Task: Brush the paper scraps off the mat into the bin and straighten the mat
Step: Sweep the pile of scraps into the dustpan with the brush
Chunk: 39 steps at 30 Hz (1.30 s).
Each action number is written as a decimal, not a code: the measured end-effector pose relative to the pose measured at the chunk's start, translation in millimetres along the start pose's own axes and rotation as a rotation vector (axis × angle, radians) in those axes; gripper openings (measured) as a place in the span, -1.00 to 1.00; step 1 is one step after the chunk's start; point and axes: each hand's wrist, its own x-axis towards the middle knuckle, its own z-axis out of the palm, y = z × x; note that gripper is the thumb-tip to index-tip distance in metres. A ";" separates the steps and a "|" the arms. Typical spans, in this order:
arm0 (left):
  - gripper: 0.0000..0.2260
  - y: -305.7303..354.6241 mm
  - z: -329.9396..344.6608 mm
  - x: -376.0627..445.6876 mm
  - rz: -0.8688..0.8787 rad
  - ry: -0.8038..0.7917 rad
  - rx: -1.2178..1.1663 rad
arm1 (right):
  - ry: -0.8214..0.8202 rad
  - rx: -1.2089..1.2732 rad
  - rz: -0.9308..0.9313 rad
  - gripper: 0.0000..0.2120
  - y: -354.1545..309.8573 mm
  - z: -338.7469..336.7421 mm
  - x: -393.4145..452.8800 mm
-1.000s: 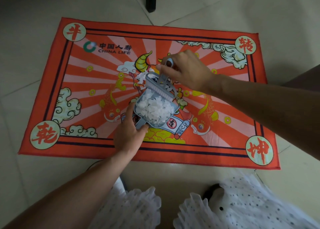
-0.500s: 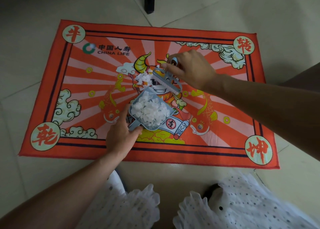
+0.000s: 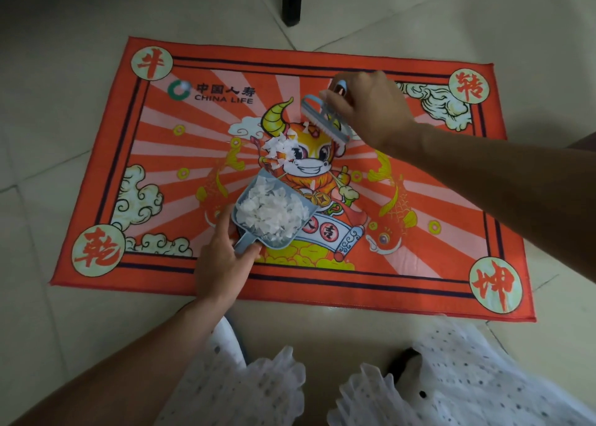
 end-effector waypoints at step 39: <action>-0.35 34.1 -7.3 48.1 -0.037 0.034 0.004 | -0.187 0.099 -0.120 -0.64 -36.4 38.5 28.2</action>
